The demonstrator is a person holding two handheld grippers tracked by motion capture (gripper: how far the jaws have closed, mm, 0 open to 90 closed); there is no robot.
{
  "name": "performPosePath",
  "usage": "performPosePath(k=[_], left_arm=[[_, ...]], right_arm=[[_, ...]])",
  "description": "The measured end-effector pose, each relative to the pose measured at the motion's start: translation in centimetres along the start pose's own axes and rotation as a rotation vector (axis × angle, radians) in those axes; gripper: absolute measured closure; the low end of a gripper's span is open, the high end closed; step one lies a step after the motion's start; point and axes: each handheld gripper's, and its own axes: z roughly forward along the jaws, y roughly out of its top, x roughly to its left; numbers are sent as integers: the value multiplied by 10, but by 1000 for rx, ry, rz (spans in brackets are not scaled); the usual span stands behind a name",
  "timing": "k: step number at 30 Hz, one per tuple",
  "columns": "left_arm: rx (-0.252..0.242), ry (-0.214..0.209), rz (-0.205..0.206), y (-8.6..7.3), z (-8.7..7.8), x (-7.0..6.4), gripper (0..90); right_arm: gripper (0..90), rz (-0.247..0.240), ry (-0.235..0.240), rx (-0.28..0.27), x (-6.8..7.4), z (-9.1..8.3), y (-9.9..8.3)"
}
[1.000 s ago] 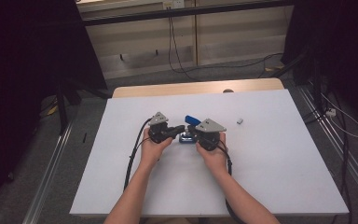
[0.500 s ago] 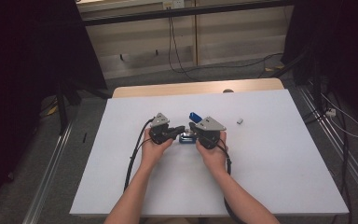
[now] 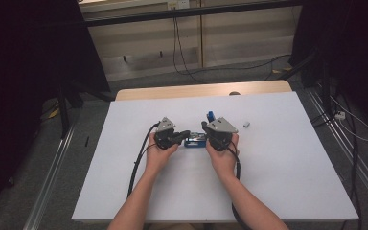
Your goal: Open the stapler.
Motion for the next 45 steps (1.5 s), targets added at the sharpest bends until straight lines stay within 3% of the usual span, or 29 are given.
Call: performPosePath(k=[8,14,19,25,28,32,45], left_arm=[[8,0,3,0,0,0,900],[6,2,-1,0,0,-1,900],[15,19,31,1,0,-3,900],[13,11,14,0,0,-2,900],[13,9,12,0,0,-2,900],[19,10,15,1,0,-2,900],[12,3,6,0,0,-2,900]], right_arm=[[900,-62,-32,16,0,-6,3],[900,-23,-38,25,-8,-9,3],[900,-32,-57,25,-10,-12,5],[900,-68,-71,47,-11,-13,5],[900,-52,-77,51,-18,-15,3],[900,-69,-78,61,-22,-18,0],[900,-52,-62,73,-26,-18,0]])
